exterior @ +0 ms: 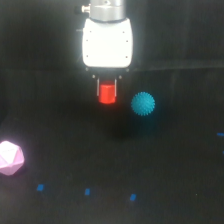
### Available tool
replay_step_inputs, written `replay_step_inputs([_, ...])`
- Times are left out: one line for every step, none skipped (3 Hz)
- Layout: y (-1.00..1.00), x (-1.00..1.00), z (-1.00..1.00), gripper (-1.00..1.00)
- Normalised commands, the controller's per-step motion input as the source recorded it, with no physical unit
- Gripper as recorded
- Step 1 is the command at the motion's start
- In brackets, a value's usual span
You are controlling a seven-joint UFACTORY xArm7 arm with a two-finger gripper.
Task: Pick up the red object from the table
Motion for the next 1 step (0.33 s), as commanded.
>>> replay_step_inputs([-0.26,0.47,-0.39,-1.00])
